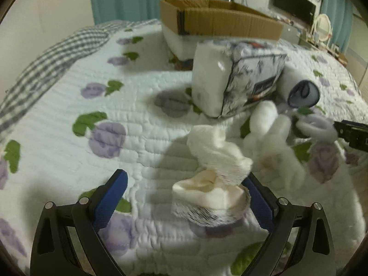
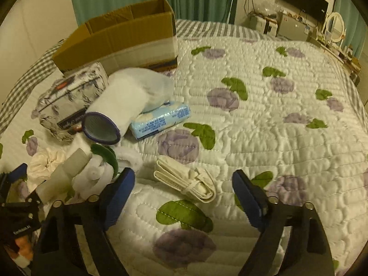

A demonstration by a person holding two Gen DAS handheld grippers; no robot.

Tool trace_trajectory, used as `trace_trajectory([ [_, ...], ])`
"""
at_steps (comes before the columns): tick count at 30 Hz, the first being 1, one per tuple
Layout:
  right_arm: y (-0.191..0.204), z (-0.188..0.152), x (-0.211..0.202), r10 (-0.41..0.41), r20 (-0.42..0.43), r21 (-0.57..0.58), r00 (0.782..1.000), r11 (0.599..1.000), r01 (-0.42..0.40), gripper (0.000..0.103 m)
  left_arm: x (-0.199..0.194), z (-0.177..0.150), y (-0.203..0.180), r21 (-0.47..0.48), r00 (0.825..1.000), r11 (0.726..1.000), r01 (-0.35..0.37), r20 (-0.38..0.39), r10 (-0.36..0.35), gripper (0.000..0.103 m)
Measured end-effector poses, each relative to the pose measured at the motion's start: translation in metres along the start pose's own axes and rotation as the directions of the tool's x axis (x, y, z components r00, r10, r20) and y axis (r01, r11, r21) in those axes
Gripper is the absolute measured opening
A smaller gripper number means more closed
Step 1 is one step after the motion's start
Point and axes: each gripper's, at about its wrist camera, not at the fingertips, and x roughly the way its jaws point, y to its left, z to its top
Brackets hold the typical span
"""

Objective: Organize soft objects
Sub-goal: 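Grasp the cream lace cloth with the left tool while the right tool grasps the folded white strap, then carry both held items over the cardboard box and open both tools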

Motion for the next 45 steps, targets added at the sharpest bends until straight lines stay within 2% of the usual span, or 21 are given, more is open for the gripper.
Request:
trace_trajectory([
  [2, -0.002, 0.000, 0.004, -0.017, -0.012, 0.021, 1.000, 1.000, 0.018, 0.062, 0.006, 0.001, 0.002, -0.008, 1.000, 1.000, 0.027, -0.009, -0.027, 0.079],
  [4, -0.007, 0.001, 0.008, -0.010, -0.023, 0.046, 1.000, 0.999, 0.011, 0.056, 0.011, 0.000, 0.002, -0.022, 0.998, 0.998, 0.061, -0.026, -0.061, 0.077],
  [5, -0.007, 0.000, 0.007, -0.008, -0.021, 0.050, 1.000, 0.999, 0.009, 0.056, 0.011, 0.000, 0.001, -0.018, 0.998, 0.998, 0.062, -0.021, -0.063, 0.074],
  [6, -0.008, -0.001, 0.007, -0.004, -0.018, 0.053, 1.000, 0.999, 0.005, 0.055, 0.009, 0.000, 0.000, -0.011, 0.998, 0.998, 0.067, -0.016, -0.068, 0.064],
  [8, -0.007, -0.001, 0.004, 0.000, -0.004, 0.050, 1.000, 0.999, 0.000, 0.054, 0.005, 0.001, -0.003, 0.003, 0.996, 0.996, 0.094, -0.006, -0.094, 0.052],
  [11, -0.005, -0.003, -0.004, 0.006, 0.019, 0.043, 1.000, 0.999, -0.007, 0.054, -0.005, 0.001, -0.009, 0.026, 0.996, 0.995, 0.092, 0.017, -0.093, 0.050],
  [14, -0.003, -0.002, -0.014, 0.018, 0.052, 0.036, 0.998, 0.999, -0.020, 0.054, -0.019, 0.005, -0.010, 0.050, 0.994, 0.995, 0.091, 0.061, -0.094, 0.041],
  [20, 0.003, 0.005, -0.046, 0.044, 0.139, 0.002, 0.989, 0.999, -0.045, 0.054, -0.045, 0.024, -0.008, 0.069, 0.986, 0.995, 0.075, 0.146, -0.085, 0.041],
  [24, 0.009, 0.013, -0.067, 0.068, 0.191, -0.025, 0.979, 0.998, -0.064, 0.054, -0.065, 0.042, -0.010, 0.082, 0.974, 0.993, 0.083, 0.204, -0.098, 0.041],
  [28, 0.020, 0.035, -0.086, 0.106, 0.239, -0.076, 0.965, 0.993, -0.090, 0.054, -0.085, 0.072, -0.014, 0.102, 0.958, 0.989, 0.103, 0.257, -0.126, 0.041],
  [32, 0.034, 0.075, -0.109, 0.182, 0.299, -0.151, 0.937, 0.978, -0.142, 0.054, -0.101, 0.107, -0.022, 0.133, 0.934, 0.986, 0.098, 0.329, -0.137, 0.041],
  [35, 0.048, 0.112, -0.122, 0.211, 0.342, -0.214, 0.916, 0.966, -0.142, 0.054, -0.104, 0.144, -0.024, 0.150, 0.919, 0.983, 0.102, 0.364, -0.151, 0.041],
  [38, 0.056, 0.151, -0.124, 0.216, 0.374, -0.246, 0.902, 0.961, -0.128, 0.054, -0.097, 0.180, -0.024, 0.157, 0.908, 0.986, 0.055, 0.404, -0.115, 0.041],
  [41, 0.062, 0.180, -0.112, 0.234, 0.372, -0.272, 0.898, 0.953, -0.136, 0.054, -0.082, 0.204, -0.023, 0.159, 0.906, 0.985, 0.061, 0.405, -0.122, 0.041],
  [45, 0.065, 0.215, -0.069, 0.243, 0.317, -0.262, 0.917, 0.951, -0.162, 0.054, -0.045, 0.226, -0.022, 0.143, 0.922, 0.989, 0.026, 0.380, -0.079, 0.041],
])
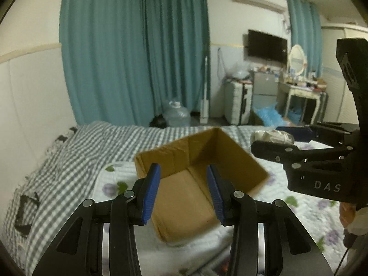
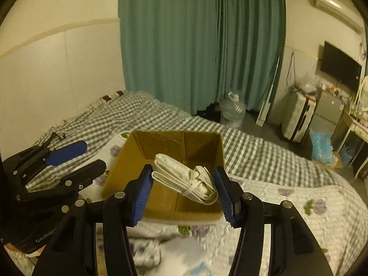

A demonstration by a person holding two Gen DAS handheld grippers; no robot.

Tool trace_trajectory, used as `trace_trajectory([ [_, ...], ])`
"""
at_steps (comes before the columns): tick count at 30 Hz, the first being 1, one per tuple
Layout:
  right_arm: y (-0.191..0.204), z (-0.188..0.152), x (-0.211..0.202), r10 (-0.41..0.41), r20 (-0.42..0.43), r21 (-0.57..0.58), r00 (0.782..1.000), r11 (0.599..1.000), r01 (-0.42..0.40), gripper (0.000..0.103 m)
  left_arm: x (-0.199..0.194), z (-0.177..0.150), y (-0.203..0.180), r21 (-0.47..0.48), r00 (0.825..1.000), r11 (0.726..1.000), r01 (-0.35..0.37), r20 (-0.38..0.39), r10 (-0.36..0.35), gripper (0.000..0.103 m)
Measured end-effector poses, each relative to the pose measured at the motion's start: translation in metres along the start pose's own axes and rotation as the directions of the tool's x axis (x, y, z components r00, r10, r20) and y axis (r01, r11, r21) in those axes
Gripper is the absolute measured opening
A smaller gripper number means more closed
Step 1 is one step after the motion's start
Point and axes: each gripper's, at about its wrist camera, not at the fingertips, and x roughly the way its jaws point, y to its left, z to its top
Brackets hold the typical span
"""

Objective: Organize soft objects
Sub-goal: 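Carry both held items over the cardboard box and open both tools, then grasp another cream lace cloth with the left tool while the right tool grasps a white sock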

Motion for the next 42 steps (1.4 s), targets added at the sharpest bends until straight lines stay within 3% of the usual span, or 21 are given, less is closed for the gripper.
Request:
trace_trajectory([
  [6, -0.020, -0.005, 0.068, 0.038, -0.086, 0.052, 0.996, 0.998, -0.033, 0.058, 0.054, -0.013, 0.012, -0.033, 0.996, 0.999, -0.021, -0.092, 0.018, 0.048],
  [7, -0.022, -0.006, 0.076, 0.041, -0.091, 0.064, 0.995, 0.997, -0.036, 0.076, 0.058, -0.016, 0.013, -0.037, 0.994, 0.999, -0.025, -0.107, 0.021, 0.054],
  [8, -0.026, -0.010, 0.075, 0.033, -0.085, 0.071, 0.996, 0.997, -0.027, 0.093, 0.062, -0.018, 0.013, -0.037, 0.992, 0.998, -0.047, -0.123, 0.042, 0.068],
  [9, -0.028, -0.010, 0.074, 0.016, -0.065, 0.080, 0.998, 0.997, -0.011, 0.093, 0.060, -0.019, 0.011, -0.035, 0.990, 0.997, -0.072, -0.124, 0.067, 0.072],
  [12, -0.033, -0.010, 0.061, 0.019, -0.048, 0.094, 0.999, 0.995, -0.014, 0.093, 0.047, -0.018, 0.009, -0.027, 0.991, 0.995, -0.092, -0.103, 0.089, 0.073],
  [19, -0.029, 0.000, -0.033, -0.053, 0.044, 0.057, 0.998, 0.997, 0.051, 0.093, -0.042, 0.007, 0.006, 0.010, 0.994, 0.995, -0.102, 0.037, 0.101, 0.075],
  [21, -0.025, 0.001, -0.066, -0.068, 0.075, 0.041, 0.995, 0.997, 0.066, 0.093, -0.069, 0.013, 0.007, 0.010, 0.991, 0.995, -0.104, 0.089, 0.103, 0.089],
  [23, -0.017, 0.000, -0.102, -0.084, 0.106, 0.020, 0.991, 0.996, 0.083, 0.094, -0.101, 0.017, 0.010, -0.011, 0.983, 0.995, -0.100, 0.154, 0.101, 0.090],
  [27, 0.003, -0.021, -0.152, -0.087, 0.127, -0.017, 0.988, 0.996, 0.090, 0.094, -0.139, 0.007, 0.013, -0.034, 0.975, 0.995, -0.096, 0.197, 0.101, 0.094],
  [30, 0.018, -0.054, -0.162, -0.066, 0.076, -0.035, 0.995, 0.997, 0.069, 0.094, -0.144, -0.017, 0.009, -0.020, 0.983, 0.995, -0.100, 0.153, 0.101, 0.094],
  [35, 0.028, -0.112, -0.140, -0.012, -0.046, 0.037, 0.999, 0.999, 0.014, 0.094, -0.127, -0.074, 0.003, -0.059, 0.998, 0.996, -0.062, 0.009, 0.063, 0.094],
  [42, 0.043, -0.175, -0.080, -0.062, -0.206, 0.024, 0.977, 0.997, 0.068, 0.093, -0.091, -0.148, -0.015, -0.031, 0.980, 0.995, -0.097, -0.177, 0.090, 0.094],
])
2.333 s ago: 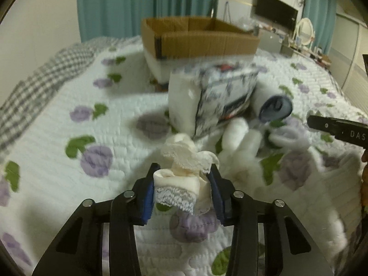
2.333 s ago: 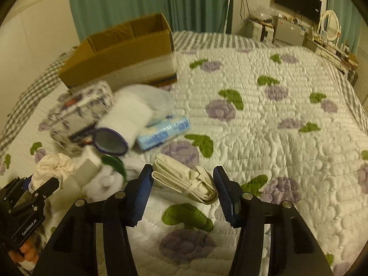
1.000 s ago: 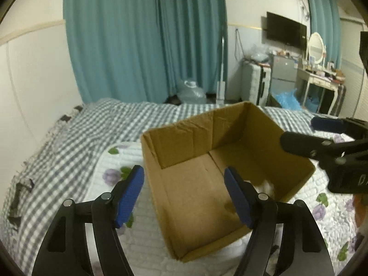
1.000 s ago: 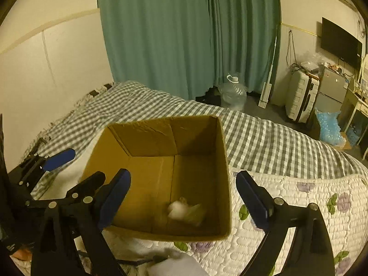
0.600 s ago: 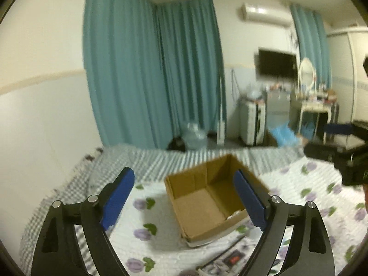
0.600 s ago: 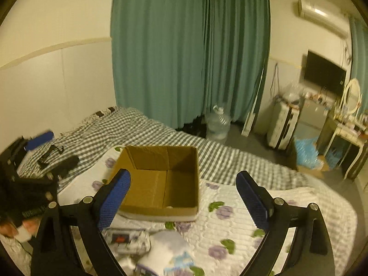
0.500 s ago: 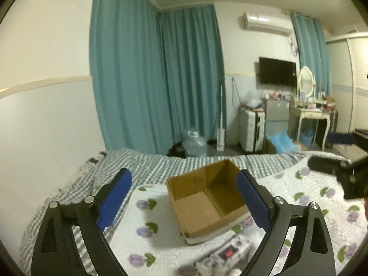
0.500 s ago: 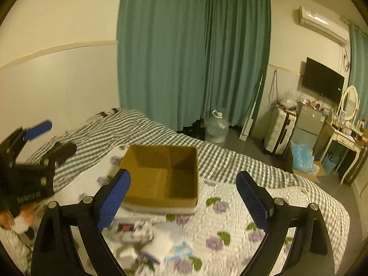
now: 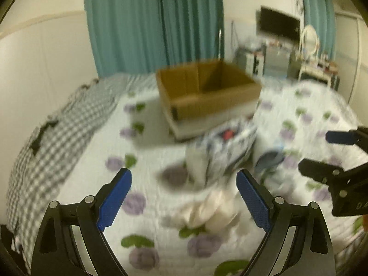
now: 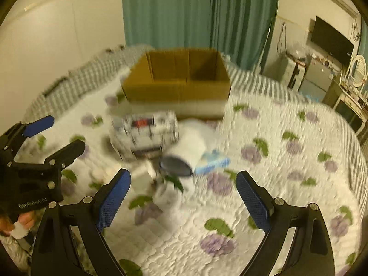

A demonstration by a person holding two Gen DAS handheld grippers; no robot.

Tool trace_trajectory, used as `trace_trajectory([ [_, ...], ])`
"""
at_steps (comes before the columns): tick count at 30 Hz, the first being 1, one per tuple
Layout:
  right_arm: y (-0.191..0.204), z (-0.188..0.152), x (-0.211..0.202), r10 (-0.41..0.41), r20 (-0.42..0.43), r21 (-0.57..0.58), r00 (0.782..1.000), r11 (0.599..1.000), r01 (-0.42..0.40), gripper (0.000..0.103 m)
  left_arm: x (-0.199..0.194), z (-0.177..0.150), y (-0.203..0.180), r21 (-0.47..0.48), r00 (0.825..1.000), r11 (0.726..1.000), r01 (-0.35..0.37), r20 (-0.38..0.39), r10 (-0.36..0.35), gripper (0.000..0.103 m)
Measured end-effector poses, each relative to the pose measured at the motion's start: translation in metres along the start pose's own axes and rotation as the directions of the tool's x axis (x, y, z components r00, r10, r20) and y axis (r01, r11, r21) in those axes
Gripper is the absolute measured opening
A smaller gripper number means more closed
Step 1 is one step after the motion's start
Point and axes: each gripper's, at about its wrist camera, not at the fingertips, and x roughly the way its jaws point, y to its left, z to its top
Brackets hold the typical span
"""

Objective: Organize soft objects
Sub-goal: 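Grasp another cream lace cloth with the left tool while the right tool grasps a white sock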

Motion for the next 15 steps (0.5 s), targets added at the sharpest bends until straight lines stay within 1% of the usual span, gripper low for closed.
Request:
trace_trajectory([
  [1, 0.001, -0.005, 0.011, 0.009, -0.022, 0.009, 1.000, 1.000, -0.008, 0.093, 0.008, -0.008, 0.001, -0.002, 1.000, 1.000, 0.006, -0.024, -0.006, 0.094],
  [3, 0.001, -0.014, 0.028, 0.021, -0.066, 0.014, 0.998, 1.000, -0.020, 0.085, 0.016, -0.017, -0.001, 0.001, 0.999, 1.000, 0.010, -0.049, -0.010, 0.093],
  [4, 0.001, -0.018, 0.038, 0.018, -0.090, 0.017, 0.996, 1.000, -0.016, 0.079, 0.022, -0.023, -0.001, 0.010, 0.998, 1.000, 0.010, -0.060, -0.009, 0.093],
  [5, 0.000, -0.022, 0.049, 0.009, -0.112, 0.021, 0.994, 1.000, -0.007, 0.075, 0.024, -0.025, -0.002, 0.017, 0.998, 1.000, 0.013, -0.065, -0.012, 0.093],
  [6, -0.001, -0.023, 0.056, 0.007, -0.128, 0.027, 0.992, 1.000, -0.003, 0.074, 0.027, -0.028, -0.003, 0.023, 0.997, 1.000, 0.018, -0.071, -0.016, 0.093],
  [7, -0.003, -0.024, 0.064, 0.014, -0.144, 0.038, 0.990, 0.999, -0.009, 0.070, 0.030, -0.030, -0.004, 0.030, 0.997, 0.999, 0.025, -0.080, -0.022, 0.093],
  [10, -0.004, -0.026, 0.077, 0.039, -0.161, 0.051, 0.986, 0.998, -0.032, 0.063, 0.043, -0.042, -0.006, 0.043, 0.992, 0.998, 0.044, -0.118, -0.039, 0.093],
  [12, -0.002, -0.028, 0.084, 0.044, -0.174, 0.044, 0.984, 0.998, -0.037, 0.054, 0.051, -0.046, -0.005, 0.041, 0.990, 0.998, 0.054, -0.135, -0.048, 0.093],
  [14, 0.001, -0.030, 0.091, 0.059, -0.193, 0.039, 0.979, 0.998, -0.052, 0.041, 0.058, -0.050, -0.004, 0.032, 0.986, 0.997, 0.073, -0.151, -0.067, 0.093],
  [15, 0.002, -0.031, 0.094, 0.068, -0.196, 0.038, 0.978, 0.997, -0.062, 0.038, 0.061, -0.050, -0.004, 0.030, 0.985, 0.997, 0.076, -0.155, -0.071, 0.092],
])
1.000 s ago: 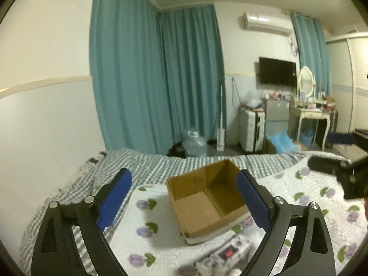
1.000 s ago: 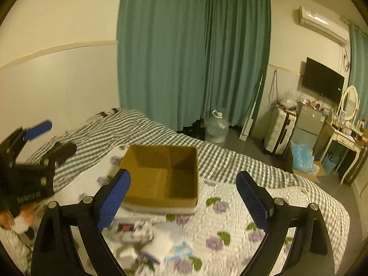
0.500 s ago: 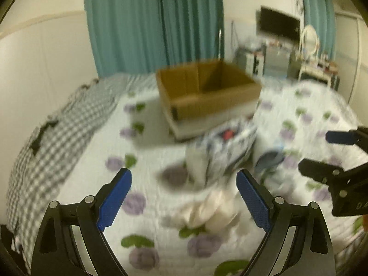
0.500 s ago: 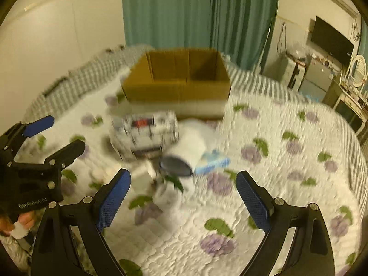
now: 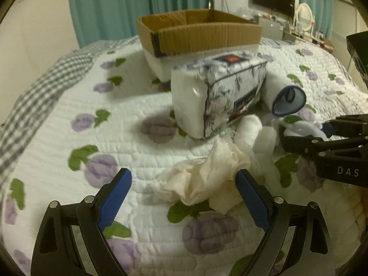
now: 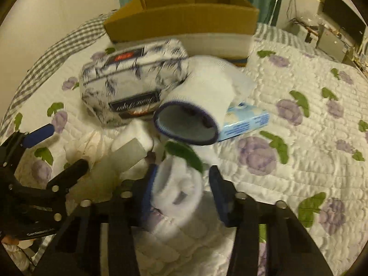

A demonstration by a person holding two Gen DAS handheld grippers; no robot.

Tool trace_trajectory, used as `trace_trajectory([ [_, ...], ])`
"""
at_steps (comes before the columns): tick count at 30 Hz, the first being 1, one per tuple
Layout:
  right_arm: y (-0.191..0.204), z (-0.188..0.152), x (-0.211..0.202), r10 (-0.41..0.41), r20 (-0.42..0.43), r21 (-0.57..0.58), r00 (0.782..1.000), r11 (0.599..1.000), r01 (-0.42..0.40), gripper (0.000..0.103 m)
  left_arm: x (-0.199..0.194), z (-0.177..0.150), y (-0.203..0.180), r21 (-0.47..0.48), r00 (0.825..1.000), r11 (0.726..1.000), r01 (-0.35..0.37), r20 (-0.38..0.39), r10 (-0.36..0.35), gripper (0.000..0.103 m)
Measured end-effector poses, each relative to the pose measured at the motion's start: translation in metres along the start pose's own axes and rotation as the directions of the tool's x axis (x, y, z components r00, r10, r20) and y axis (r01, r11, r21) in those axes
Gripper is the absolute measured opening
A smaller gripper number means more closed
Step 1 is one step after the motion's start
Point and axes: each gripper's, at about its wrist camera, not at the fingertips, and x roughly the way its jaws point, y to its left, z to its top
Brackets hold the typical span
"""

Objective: Organize soft objects
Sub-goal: 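Grasp another cream lace cloth with the left tool while the right tool grasps a white sock, then carry both held items into the cardboard box and open both tools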

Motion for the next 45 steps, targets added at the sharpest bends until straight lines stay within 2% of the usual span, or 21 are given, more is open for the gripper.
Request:
trace_trajectory([
  [1, 0.001, 0.000, 0.002, 0.008, 0.000, -0.002, 1.000, 1.000, -0.008, 0.034, 0.002, -0.001, -0.001, 0.005, 1.000, 1.000, 0.000, 0.001, 0.000, 0.092],
  [5, 0.002, -0.002, -0.002, 0.021, 0.013, -0.001, 1.000, 1.000, -0.021, 0.030, 0.007, -0.001, -0.005, 0.036, 1.000, 0.999, 0.022, 0.005, -0.022, 0.092],
  [7, 0.001, -0.003, -0.006, 0.026, 0.021, 0.005, 0.999, 1.000, -0.026, 0.030, 0.011, -0.001, -0.005, 0.046, 0.999, 0.998, 0.047, -0.001, -0.047, 0.088],
  [10, 0.001, -0.005, -0.011, 0.027, 0.034, 0.005, 0.999, 1.000, -0.027, 0.029, 0.014, -0.002, -0.008, 0.062, 0.994, 0.992, 0.110, -0.019, -0.109, 0.068],
  [12, 0.004, -0.005, -0.015, 0.027, 0.041, 0.003, 0.999, 1.000, -0.027, 0.029, 0.013, -0.002, -0.009, 0.063, 0.989, 0.987, 0.149, -0.024, -0.148, 0.050],
  [14, 0.005, -0.005, -0.019, 0.027, 0.049, 0.002, 0.998, 1.000, -0.027, 0.028, 0.010, -0.001, -0.010, 0.064, 0.984, 0.982, 0.178, -0.023, -0.177, 0.040],
  [18, 0.007, -0.007, -0.030, 0.034, 0.076, -0.003, 0.997, 0.999, -0.034, 0.027, 0.001, 0.000, -0.013, 0.084, 0.986, 0.982, 0.167, -0.005, -0.168, 0.032],
  [26, 0.007, -0.008, -0.076, 0.054, 0.169, -0.001, 0.984, 0.998, -0.055, 0.027, -0.047, 0.018, -0.013, 0.110, 0.984, 0.984, 0.137, 0.096, -0.148, 0.031],
  [31, 0.005, 0.016, -0.109, 0.067, 0.251, -0.029, 0.966, 0.998, -0.061, 0.027, -0.076, 0.050, -0.012, 0.127, 0.978, 0.988, 0.082, 0.182, -0.104, 0.031],
  [36, 0.004, 0.069, -0.138, 0.043, 0.350, -0.083, 0.936, 0.996, -0.015, 0.027, -0.094, 0.101, -0.013, 0.146, 0.959, 0.988, 0.048, 0.271, -0.086, 0.031],
  [40, -0.003, 0.119, -0.143, 0.036, 0.400, -0.106, 0.916, 0.994, 0.008, 0.027, -0.090, 0.146, -0.014, 0.147, 0.943, 0.989, 0.013, 0.327, -0.061, 0.031],
  [45, -0.023, 0.177, -0.122, 0.096, 0.422, -0.088, 0.902, 0.994, -0.065, 0.027, -0.049, 0.192, -0.010, 0.120, 0.950, 0.992, -0.024, 0.311, -0.015, 0.031],
])
